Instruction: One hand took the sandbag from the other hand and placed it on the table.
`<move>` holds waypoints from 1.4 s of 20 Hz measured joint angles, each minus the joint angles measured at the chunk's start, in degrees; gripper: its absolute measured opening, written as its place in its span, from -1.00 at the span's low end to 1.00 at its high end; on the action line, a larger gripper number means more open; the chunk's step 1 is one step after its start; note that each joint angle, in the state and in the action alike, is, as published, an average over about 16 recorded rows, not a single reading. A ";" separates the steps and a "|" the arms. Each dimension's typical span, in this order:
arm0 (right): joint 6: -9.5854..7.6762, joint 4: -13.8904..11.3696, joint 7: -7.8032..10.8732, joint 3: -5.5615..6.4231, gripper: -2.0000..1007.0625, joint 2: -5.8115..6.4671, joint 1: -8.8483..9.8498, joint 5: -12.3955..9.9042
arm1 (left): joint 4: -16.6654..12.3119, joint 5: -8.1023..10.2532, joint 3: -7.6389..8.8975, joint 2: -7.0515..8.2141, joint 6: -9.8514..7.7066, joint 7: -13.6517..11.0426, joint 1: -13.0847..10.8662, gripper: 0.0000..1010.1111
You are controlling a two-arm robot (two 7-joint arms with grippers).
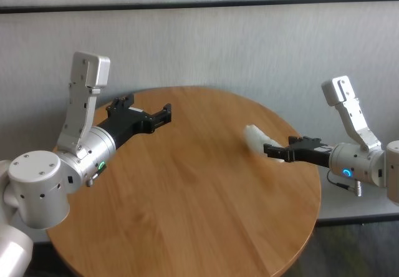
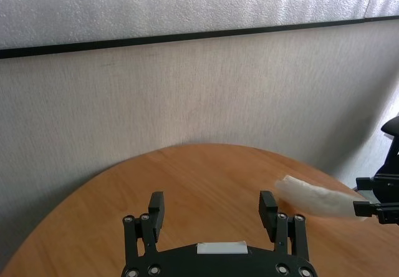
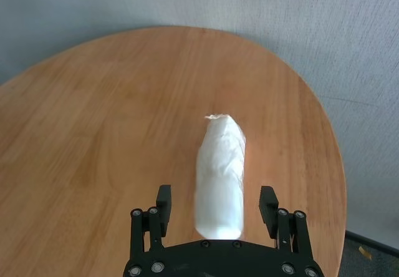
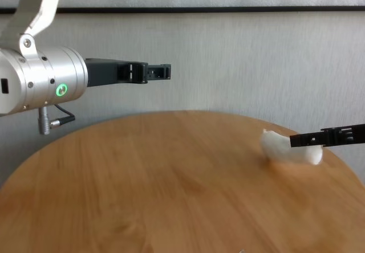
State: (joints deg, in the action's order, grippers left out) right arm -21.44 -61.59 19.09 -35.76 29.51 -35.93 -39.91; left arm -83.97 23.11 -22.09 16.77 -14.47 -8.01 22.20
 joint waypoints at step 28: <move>11.51 -9.12 0.00 -0.16 0.99 -2.27 0.94 7.51 | -1.86 -2.94 3.41 -1.11 -1.96 5.20 -1.66 0.98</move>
State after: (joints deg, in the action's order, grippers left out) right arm -9.93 -70.71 19.09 -35.92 27.24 -34.98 -32.40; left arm -85.83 20.17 -18.68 15.67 -16.42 -2.81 20.54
